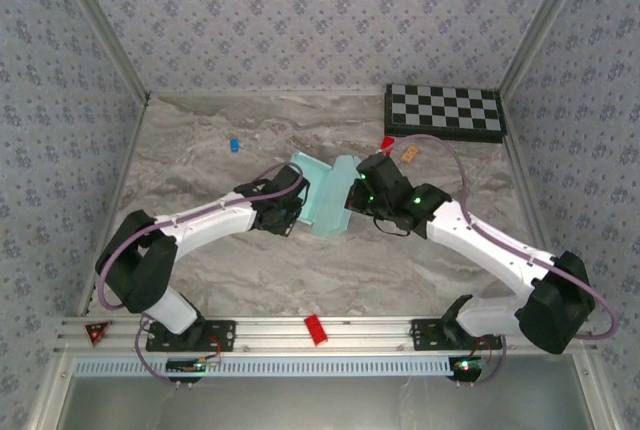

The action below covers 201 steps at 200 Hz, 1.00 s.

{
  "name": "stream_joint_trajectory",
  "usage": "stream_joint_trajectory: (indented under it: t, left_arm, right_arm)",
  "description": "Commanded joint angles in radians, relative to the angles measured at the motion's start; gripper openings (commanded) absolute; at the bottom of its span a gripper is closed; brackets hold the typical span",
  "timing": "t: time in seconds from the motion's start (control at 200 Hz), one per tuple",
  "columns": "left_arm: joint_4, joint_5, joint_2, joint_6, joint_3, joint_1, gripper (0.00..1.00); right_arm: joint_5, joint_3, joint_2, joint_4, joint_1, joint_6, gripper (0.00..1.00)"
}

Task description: Fold the paper box

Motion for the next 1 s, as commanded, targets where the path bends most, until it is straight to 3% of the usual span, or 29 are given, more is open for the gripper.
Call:
stream_joint_trajectory:
  t: [0.0, 0.205, 0.345, 0.465, 0.68, 0.88, 0.999]
  left_arm:
    - [0.007, 0.054, 0.008, -0.059, 0.012, -0.010, 0.26]
    - [0.016, 0.067, 0.007, -0.036, 0.016, -0.011, 0.42]
    - [-0.005, 0.071, 0.000, 0.024, 0.051, -0.010, 0.68]
    - [-0.052, 0.061, -0.013, 0.122, 0.099, -0.011, 0.81]
    - [-0.031, -0.018, -0.113, 0.275, 0.075, -0.011, 0.85]
    - [-0.054, -0.153, -0.226, 0.552, 0.058, -0.006, 0.85]
    - [-0.036, -0.163, -0.298, 0.750, 0.018, 0.012, 0.85]
  right_arm:
    - [0.060, 0.046, 0.019, -0.054, 0.011, -0.016, 0.02]
    - [0.099, 0.101, 0.056, -0.115, 0.014, -0.042, 0.02]
    - [0.127, 0.154, 0.094, -0.177, 0.013, -0.075, 0.02]
    - [0.144, 0.228, 0.131, -0.248, 0.012, -0.125, 0.02]
    - [0.140, 0.330, 0.202, -0.346, -0.009, -0.327, 0.02]
    - [0.133, 0.413, 0.248, -0.398, -0.021, -0.618, 0.02]
    - [0.121, 0.445, 0.262, -0.417, -0.030, -0.793, 0.01]
